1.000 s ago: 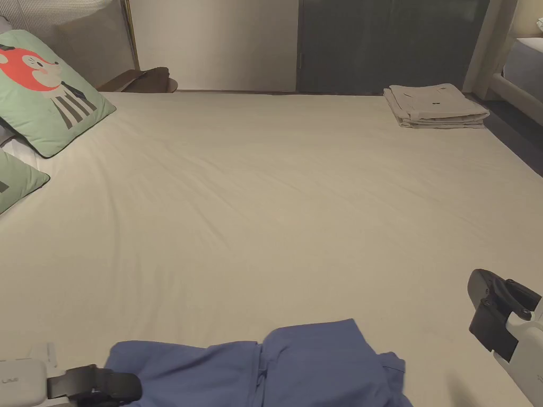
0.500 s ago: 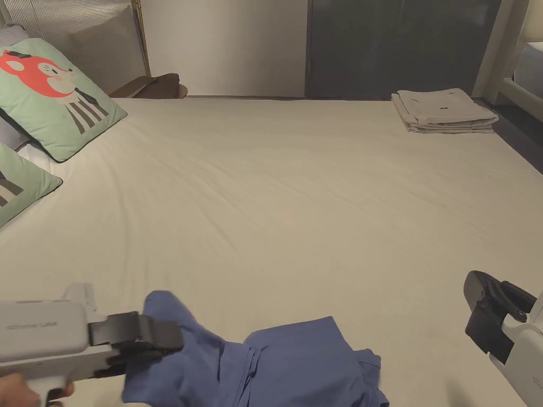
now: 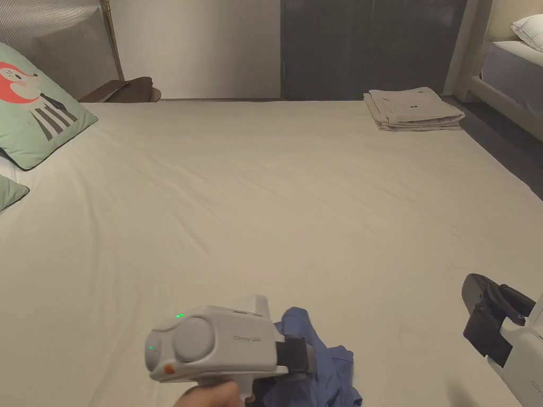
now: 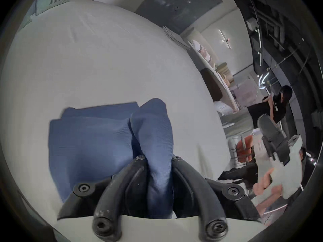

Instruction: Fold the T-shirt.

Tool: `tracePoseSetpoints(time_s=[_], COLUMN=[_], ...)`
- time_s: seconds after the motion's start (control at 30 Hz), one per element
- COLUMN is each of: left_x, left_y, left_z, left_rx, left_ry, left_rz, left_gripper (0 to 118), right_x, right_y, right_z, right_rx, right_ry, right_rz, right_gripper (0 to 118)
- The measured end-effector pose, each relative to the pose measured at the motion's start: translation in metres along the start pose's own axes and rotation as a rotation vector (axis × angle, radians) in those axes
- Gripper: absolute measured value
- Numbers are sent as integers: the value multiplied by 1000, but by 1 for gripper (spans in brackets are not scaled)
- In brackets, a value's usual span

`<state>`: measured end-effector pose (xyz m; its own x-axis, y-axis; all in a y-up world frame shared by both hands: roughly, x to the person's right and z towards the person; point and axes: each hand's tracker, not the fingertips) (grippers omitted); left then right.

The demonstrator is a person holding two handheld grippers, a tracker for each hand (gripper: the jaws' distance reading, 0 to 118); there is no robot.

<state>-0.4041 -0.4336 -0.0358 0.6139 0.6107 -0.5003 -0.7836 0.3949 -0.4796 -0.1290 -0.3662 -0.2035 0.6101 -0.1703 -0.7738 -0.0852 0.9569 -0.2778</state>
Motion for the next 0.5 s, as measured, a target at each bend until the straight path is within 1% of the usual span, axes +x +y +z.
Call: tracePoseSetpoints(time_s=[0.07, 0.1, 0.17, 0.23, 0.27, 0.3, 0.33, 0.37, 0.4, 0.43, 0.47, 0.5], left_x=[5, 16, 14, 14, 15, 17, 19, 22, 25, 28, 31, 41], left_y=[-4, -12, -12, -14, -14, -14, -17, -22, -28, -36, -43, -55], left_z=[-18, -23, -29, -20, -14, -5, 4, 17, 24, 30, 31, 30], left_rx=[6, 9, 21, 66, 90, 140, 194, 271, 343, 415, 465, 497], left_ry=[44, 58, 20, -76, -98, -97, -82, -40, 22, 85, 158, 244], left_rz=[-30, -33, -8, 45, 48, 29, 0, -56, -132, -210, -272, -337], left_gripper=[14, 20, 51, 82, 91, 95, 95, 94, 91, 74, 49, 17], right_x=[1, 1, 2, 2, 3, 3, 4, 5, 6, 6, 6, 6], right_y=[-1, -2, -4, -5, -5, -6, -6, -6, -6, -6, -6, -6], right_z=[0, 0, 1, 1, 1, 1, 1, 1, 1, 1, 1, 0], right_rx=[-1, -3, -5, -8, -9, -10, -11, -11, -10, -9, -9, -8], right_ry=[-3, -3, -3, -3, -4, -5, -6, -7, -9, -9, -10, -9], right_rz=[-2, -5, -8, -6, -5, -6, -8, -13, -19, -23, -26, -27], right_gripper=[0, 0, 0, 0, 0, 0, 0, 0, 0, 0, 0, 0])
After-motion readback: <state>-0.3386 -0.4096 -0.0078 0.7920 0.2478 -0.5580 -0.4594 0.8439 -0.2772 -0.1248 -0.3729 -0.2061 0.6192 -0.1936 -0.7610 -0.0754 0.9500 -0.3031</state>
